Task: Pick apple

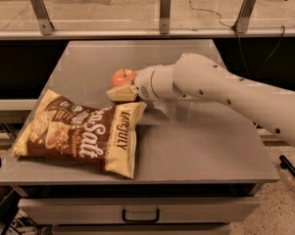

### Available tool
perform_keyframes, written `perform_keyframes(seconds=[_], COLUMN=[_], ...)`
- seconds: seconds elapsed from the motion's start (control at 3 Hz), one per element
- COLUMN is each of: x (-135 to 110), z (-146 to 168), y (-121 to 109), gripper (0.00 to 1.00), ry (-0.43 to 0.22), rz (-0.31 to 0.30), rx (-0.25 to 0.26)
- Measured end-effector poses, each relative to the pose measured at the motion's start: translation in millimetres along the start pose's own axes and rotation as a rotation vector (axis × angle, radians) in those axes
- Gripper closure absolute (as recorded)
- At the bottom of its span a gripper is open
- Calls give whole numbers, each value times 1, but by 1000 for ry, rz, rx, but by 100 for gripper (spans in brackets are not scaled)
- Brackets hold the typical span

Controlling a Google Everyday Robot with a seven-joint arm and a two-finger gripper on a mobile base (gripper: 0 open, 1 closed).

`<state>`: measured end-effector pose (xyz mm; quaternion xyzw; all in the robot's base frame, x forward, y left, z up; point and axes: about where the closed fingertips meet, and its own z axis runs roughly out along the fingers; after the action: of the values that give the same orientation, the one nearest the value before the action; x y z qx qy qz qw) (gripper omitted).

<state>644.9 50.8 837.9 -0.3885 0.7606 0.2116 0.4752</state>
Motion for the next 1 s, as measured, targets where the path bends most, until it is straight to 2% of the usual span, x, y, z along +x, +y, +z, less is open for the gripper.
perform_keyframes(seconds=[0.67, 1.0], x=[0, 0], z=[1, 1], y=[1, 1], gripper=[87, 100], ry=[1, 1], rz=[0, 0], rx=[-2, -2])
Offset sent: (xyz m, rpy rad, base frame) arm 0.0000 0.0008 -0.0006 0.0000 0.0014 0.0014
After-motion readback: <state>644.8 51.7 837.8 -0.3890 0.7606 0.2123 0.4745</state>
